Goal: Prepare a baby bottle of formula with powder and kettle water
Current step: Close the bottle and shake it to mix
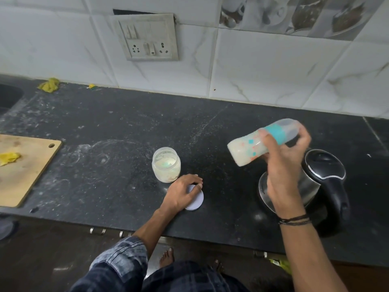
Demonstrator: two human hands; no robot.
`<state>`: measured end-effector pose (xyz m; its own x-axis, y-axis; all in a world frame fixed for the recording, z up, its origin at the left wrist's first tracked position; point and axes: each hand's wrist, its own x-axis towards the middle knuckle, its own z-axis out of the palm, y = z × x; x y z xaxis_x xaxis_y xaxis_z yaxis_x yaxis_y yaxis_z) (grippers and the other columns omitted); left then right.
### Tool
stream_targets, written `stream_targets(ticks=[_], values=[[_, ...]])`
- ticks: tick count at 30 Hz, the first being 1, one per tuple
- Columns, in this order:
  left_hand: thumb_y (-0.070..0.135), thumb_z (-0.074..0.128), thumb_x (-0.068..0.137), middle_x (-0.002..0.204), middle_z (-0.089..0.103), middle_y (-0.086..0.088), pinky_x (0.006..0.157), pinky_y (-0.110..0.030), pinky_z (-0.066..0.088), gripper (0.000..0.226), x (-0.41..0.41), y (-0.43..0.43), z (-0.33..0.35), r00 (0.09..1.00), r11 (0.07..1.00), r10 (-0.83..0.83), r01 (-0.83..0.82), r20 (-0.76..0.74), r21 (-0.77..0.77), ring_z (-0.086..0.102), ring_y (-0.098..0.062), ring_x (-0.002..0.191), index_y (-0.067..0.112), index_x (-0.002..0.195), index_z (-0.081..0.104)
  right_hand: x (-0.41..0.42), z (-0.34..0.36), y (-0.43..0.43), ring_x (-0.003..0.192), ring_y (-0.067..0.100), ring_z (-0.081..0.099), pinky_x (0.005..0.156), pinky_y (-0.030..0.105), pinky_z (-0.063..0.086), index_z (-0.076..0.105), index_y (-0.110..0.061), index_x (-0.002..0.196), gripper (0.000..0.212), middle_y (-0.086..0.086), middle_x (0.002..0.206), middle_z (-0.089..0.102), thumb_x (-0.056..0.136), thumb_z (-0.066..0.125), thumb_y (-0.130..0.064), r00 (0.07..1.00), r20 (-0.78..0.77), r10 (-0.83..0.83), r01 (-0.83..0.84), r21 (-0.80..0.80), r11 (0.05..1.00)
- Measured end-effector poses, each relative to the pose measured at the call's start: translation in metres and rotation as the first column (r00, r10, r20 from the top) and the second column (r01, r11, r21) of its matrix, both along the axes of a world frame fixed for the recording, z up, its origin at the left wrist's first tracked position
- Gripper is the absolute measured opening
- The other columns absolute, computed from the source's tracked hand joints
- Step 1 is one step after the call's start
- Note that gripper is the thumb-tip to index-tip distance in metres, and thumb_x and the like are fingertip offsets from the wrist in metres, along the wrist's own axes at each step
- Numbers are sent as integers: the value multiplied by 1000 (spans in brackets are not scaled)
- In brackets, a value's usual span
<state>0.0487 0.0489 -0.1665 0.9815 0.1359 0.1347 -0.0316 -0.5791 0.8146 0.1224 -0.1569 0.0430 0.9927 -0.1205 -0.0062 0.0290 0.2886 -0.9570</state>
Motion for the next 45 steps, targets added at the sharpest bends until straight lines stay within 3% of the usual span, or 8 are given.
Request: stream_targets(ticks=[3, 8, 11, 14, 18, 22, 28, 45], values=[[28, 61, 93, 113, 71, 14, 99, -27, 47, 18, 0, -1, 1, 1000, 1000, 14, -14, 6, 1, 57, 2, 119, 21, 102, 74, 1, 3, -1, 103, 12, 73, 76, 34, 61, 31, -19, 145, 66, -1, 119, 62, 94, 73, -11, 992, 11, -125, 124, 112, 986], [29, 61, 93, 113, 71, 15, 99, -25, 46, 18, -1, 0, 2, 1000, 1000, 4, -4, -1, -1, 57, 4, 119, 22, 102, 74, -2, -2, 1, 97, 12, 74, 78, 37, 63, 38, -23, 142, 65, -8, 105, 70, 91, 76, -9, 998, -62, -11, 13, 21, 1000], [28, 61, 93, 113, 71, 15, 99, -24, 45, 17, -1, -1, 2, 1000, 1000, 21, -21, 0, -2, 57, 3, 119, 21, 101, 75, 1, -4, -2, 104, 13, 73, 77, 35, 61, 35, -20, 142, 63, -4, 118, 66, 93, 74, -13, 992, -63, -110, 118, 126, 985], [23, 64, 94, 113, 72, 13, 98, -22, 45, 13, -2, 0, 2, 1000, 1000, 12, -12, 11, 9, 57, 2, 119, 20, 101, 75, -1, -7, 1, 104, 18, 73, 77, 37, 63, 40, -23, 141, 64, 3, 120, 67, 90, 76, -9, 996, -70, 52, -53, -10, 999], [24, 64, 93, 112, 72, 13, 98, -20, 44, 14, -1, -2, 3, 1000, 1000, 9, -9, 14, 1, 57, 2, 118, 20, 100, 75, 1, -1, -2, 103, 13, 73, 78, 35, 61, 33, -19, 145, 65, -4, 114, 68, 94, 73, -12, 994, -30, -109, 112, 125, 986], [28, 61, 92, 112, 72, 13, 96, -18, 43, 18, -1, -1, 4, 1000, 1000, 14, -14, 13, 4, 57, 3, 117, 20, 100, 75, 2, -2, -1, 105, 18, 73, 77, 36, 62, 39, -25, 140, 64, 4, 121, 65, 91, 76, -11, 997, -43, 71, -72, -20, 997], [31, 60, 91, 112, 72, 15, 94, -8, 38, 21, -2, -3, 5, 1000, 1000, 27, -27, -5, 0, 57, 4, 117, 21, 100, 75, 3, -1, 2, 99, 9, 73, 73, 32, 61, 34, -19, 143, 63, -2, 119, 63, 94, 73, -12, 992, -45, -115, 119, 91, 989], [33, 59, 92, 113, 71, 16, 96, -15, 42, 22, -2, -1, 4, 1000, 1000, 22, -22, -6, 10, 56, 5, 118, 22, 103, 74, -1, -2, 9, 100, 14, 74, 72, 35, 62, 39, -22, 140, 62, -4, 111, 68, 91, 76, -11, 998, -66, -19, 19, 2, 1000]])
